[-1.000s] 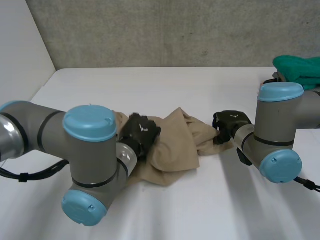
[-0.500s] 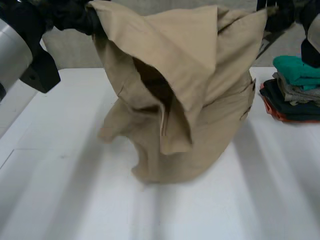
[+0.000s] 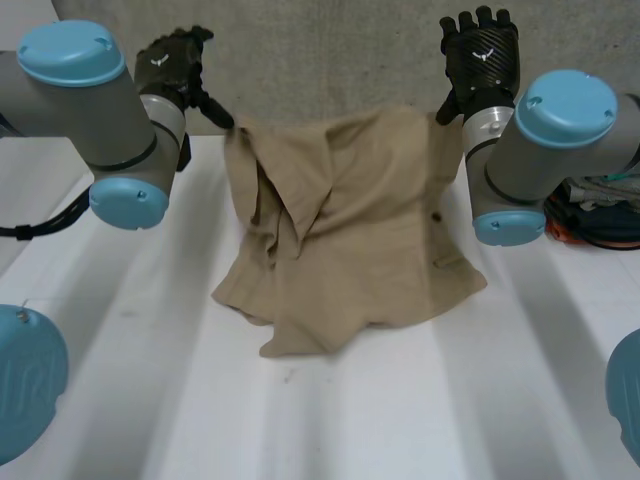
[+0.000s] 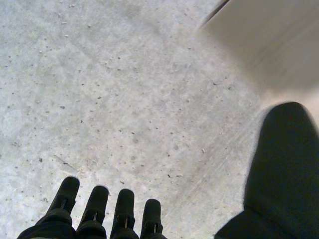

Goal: Fold the laundry.

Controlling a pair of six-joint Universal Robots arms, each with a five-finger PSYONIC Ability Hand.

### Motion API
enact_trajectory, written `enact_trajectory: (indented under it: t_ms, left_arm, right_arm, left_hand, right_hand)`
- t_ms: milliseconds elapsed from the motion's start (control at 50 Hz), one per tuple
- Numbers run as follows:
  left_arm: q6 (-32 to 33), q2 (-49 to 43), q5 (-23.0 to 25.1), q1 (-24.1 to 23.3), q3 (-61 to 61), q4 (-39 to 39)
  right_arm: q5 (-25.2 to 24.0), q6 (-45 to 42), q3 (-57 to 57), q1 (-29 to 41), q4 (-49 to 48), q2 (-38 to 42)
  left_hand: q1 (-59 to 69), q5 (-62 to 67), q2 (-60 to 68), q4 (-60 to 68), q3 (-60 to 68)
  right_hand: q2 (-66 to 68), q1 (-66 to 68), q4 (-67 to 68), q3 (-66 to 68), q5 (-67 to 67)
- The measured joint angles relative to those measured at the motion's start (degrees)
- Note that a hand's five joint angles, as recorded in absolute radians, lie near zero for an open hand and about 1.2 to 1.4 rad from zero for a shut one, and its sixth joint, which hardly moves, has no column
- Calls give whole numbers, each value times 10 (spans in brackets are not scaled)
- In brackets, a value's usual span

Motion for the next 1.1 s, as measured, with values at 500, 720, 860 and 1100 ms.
enact_trajectory:
  t_ms: [500, 720, 860, 1100]
  left_arm:
    - [98, 284, 89, -68, -550, -83]
    - [107, 258, 69, -123, -662, -12]
    - [102, 217, 42, -130, -628, 23]
    - [115, 154, 7, -168, -570, 36]
  right_arm:
    - [-213, -173, 370, -104, 335, -201]
    - [-309, -204, 463, -135, 153, -157]
    - [-310, -202, 446, -129, 87, -109]
    - [-288, -175, 454, -124, 71, -136]
  left_hand:
    - [121, 94, 95, 103, 94]
    - [138, 120, 118, 128, 120]
    - [138, 119, 118, 128, 120]
    - [543, 536, 544, 550, 537]
  right_hand:
    - [137, 135, 133, 134, 139]
    - [178, 172, 171, 173, 176]
    - [313, 311, 301, 307, 304]
    - [554, 532, 555, 553, 540]
